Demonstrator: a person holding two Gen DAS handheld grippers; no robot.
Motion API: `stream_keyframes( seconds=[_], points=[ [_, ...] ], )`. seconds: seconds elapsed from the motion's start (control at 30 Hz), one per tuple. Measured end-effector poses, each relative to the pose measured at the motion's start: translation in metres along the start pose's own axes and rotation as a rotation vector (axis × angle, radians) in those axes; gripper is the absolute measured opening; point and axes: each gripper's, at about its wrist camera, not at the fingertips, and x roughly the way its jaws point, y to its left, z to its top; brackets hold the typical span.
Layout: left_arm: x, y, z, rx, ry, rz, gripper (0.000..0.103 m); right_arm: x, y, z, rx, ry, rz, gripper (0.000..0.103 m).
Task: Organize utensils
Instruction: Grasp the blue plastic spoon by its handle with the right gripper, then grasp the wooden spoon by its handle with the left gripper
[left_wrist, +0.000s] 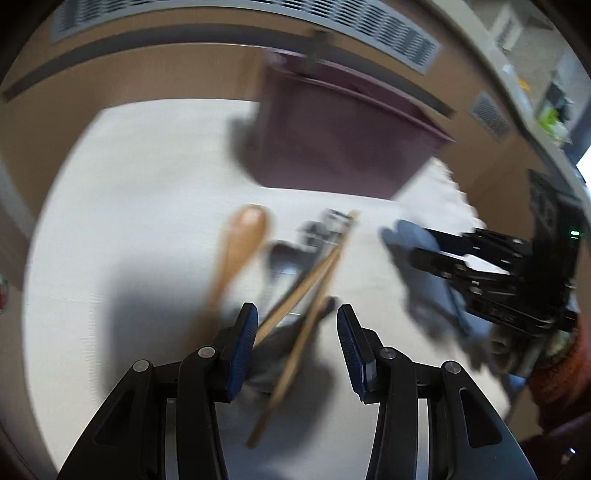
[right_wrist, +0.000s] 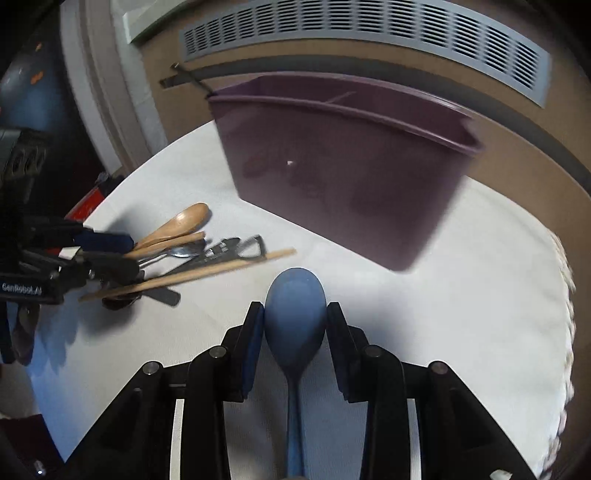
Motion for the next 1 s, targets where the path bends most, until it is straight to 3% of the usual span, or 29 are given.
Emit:
stream_keyframes(
  seconds=[0.07,0.23,0.37,0.43,1.0],
  points=[
    [-0.001,-0.006,0.005,0.026,-0.009,-0.013,0.046,-0.007,-0.005,-0.005,0.017,-0.005,-0.016,0.032],
    [0.004,0.008,0.035,0.065,-0.030,0.193,0.046,-0.027,-0.011,-0.017,0.047,-0.039,-0.050,0.032],
    [0.022,0.014,0.050,0.098,0.019,0.254,0.046,-0.038,-0.011,-0.025,0.051,-0.063,-0.064,0.032],
    [0.031,0.013,0.055,0.117,0.054,0.237,0.046,-0.041,-0.007,-0.027,0.048,-0.067,-0.067,0.032],
    [0.040,0.022,0.065,0.089,0.102,0.149,0.045,-0.044,-0.003,-0.037,0.092,-0.067,-0.048,0.032]
  ],
)
